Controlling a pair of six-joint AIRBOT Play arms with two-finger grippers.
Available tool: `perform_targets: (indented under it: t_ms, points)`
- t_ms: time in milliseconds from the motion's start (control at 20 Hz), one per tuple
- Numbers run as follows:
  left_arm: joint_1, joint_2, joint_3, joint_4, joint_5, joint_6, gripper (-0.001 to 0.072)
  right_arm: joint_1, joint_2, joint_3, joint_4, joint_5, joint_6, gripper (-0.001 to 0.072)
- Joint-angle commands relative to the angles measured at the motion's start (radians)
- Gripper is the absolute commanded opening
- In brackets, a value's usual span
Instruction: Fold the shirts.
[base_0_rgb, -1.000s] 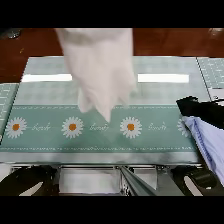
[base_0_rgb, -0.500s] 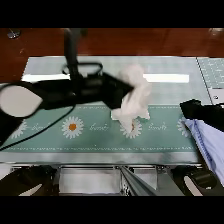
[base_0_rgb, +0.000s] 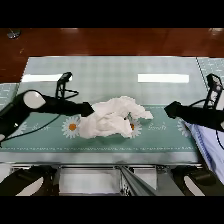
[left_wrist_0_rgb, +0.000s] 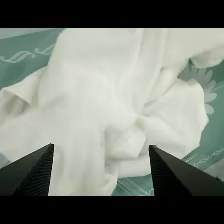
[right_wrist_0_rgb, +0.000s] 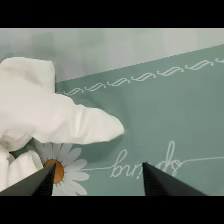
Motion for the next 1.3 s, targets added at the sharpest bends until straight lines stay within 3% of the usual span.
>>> perform_targets:
  t_ms: [0,200,350,400,600,800,850,900,950,1000,1250]
  points:
    - [0.201,-0.006,0.100,0.010,-0.198,0.024,0.0701,-0.116,-0.174,0.111,0.089,0.003,-0.143,0.0619]
    - [0.445,0.157,0.067,0.043,-0.309,0.104,0.0701,-0.465,-0.159,0.201,0.008,0.193,-0.295,0.0619]
    - [0.527,0.299,-0.174,0.031,-0.328,-0.018,0.0700,-0.627,-0.050,0.045,0.023,0.155,-0.304,0.0618]
    - [0.521,0.321,-0.259,-0.016,-0.335,-0.014,0.0701,-0.637,-0.021,-0.025,0.063,0.138,-0.308,0.0619]
    - [0.478,0.305,-0.498,-0.402,-0.265,0.213,0.0698,-0.585,0.004,-0.280,0.398,0.075,-0.457,0.0618]
    - [0.399,0.197,-0.519,-0.455,-0.066,0.263,0.0695,-0.429,-0.031,-0.377,0.509,0.005,-0.483,0.0618]
    - [0.378,0.169,-0.518,-0.494,-0.047,0.317,0.0611,-0.385,-0.050,-0.377,0.539,-0.011,-0.475,0.0618]
    - [0.366,0.146,-0.515,-0.521,-0.045,0.369,0.0275,-0.346,-0.067,-0.377,0.595,-0.030,-0.485,0.0618]
    - [0.363,0.133,-0.513,-0.550,-0.045,0.428,0.0037,-0.304,-0.086,-0.377,0.649,-0.059,-0.492,0.0618]
    - [0.365,0.129,-0.513,-0.579,-0.042,0.463,0.0030,-0.269,-0.106,-0.377,0.678,-0.096,-0.492,0.0618]
    - [0.371,0.130,-0.496,-0.585,-0.035,0.464,0.0030,-0.163,-0.301,-0.301,0.782,-0.232,-0.512,0.0618]
